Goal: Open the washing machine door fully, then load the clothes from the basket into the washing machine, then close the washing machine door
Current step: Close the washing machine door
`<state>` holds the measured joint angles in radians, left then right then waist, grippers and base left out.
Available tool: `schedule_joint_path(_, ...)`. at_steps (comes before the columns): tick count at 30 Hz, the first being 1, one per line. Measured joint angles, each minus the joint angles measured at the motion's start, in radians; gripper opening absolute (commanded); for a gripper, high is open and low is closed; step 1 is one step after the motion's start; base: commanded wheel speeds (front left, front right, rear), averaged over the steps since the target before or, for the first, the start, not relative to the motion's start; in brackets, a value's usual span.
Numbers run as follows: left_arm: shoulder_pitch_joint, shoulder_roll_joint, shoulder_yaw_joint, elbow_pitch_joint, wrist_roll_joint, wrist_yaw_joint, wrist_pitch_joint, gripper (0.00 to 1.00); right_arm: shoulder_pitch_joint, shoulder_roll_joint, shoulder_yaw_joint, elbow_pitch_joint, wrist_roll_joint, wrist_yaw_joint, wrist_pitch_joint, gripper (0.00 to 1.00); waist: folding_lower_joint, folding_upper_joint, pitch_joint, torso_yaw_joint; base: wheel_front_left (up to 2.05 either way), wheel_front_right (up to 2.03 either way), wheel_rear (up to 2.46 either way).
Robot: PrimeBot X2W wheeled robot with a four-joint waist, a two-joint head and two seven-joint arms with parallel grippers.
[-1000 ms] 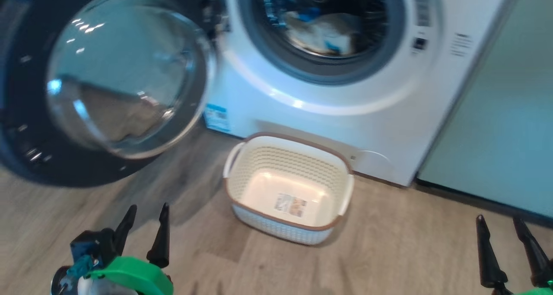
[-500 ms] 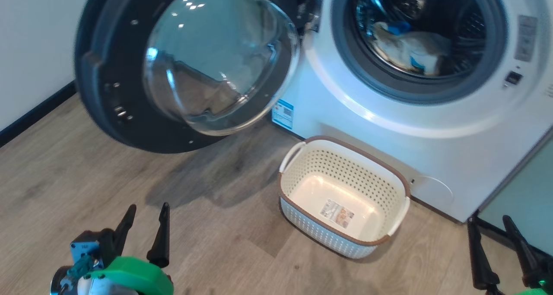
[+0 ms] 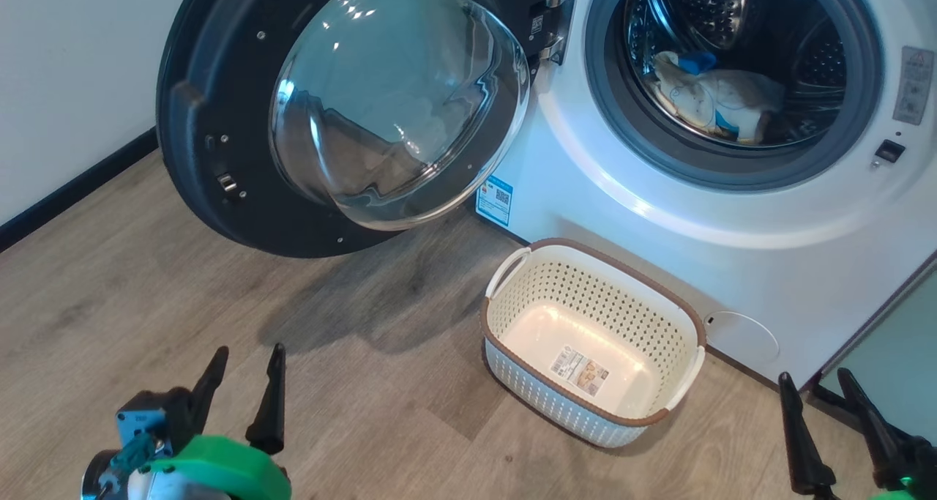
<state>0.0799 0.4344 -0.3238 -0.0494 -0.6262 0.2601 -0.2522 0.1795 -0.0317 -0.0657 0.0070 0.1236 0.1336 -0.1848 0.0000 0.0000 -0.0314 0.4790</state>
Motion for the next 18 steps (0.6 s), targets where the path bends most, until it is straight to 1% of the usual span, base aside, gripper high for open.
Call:
schedule_joint_path(8,0.000,0.002,0.000,-0.003,0.000,0.004,0.000,1.00,0.000,0.000,0.001,0.000,0.000,0.000,0.000,1.00,0.0000,0.0000,0.001,-0.003,0.00,0.00,0.00)
schedule_joint_path(9,0.000,0.003,0.000,-0.003,0.000,0.004,0.000,0.95,0.000,0.000,0.001,0.000,0.000,0.000,0.000,1.00,0.0000,0.0000,0.001,-0.003,0.00,0.00,0.00)
schedule_joint_path(10,0.000,0.003,0.000,-0.003,0.000,0.004,0.000,0.53,0.000,0.000,0.001,0.000,0.000,0.000,0.000,1.00,0.0000,0.0000,0.000,-0.002,0.00,0.00,0.00)
schedule_joint_path(11,0.000,0.004,-0.001,-0.002,0.000,0.004,0.000,0.53,0.000,0.000,0.001,-0.001,0.000,0.000,0.000,1.00,0.0000,0.0000,0.000,-0.002,0.00,0.00,0.00)
schedule_joint_path(12,0.000,0.004,-0.001,-0.002,0.000,0.003,0.000,0.31,0.000,0.000,0.001,-0.001,0.000,0.000,0.000,1.00,0.0000,0.0000,0.001,-0.001,0.00,0.00,0.00)
schedule_joint_path(13,0.000,0.004,-0.001,-0.002,0.000,0.003,0.000,0.00,0.000,0.000,0.001,-0.001,0.000,0.000,0.000,1.00,0.0000,0.0000,0.001,-0.001,0.00,0.00,0.00)
schedule_joint_path(18,0.000,0.006,-0.003,-0.002,0.000,-0.003,0.000,0.00,0.000,0.000,0.001,-0.001,0.000,0.000,0.000,1.00,0.0000,0.0000,0.003,0.004,0.00,0.00,0.00)
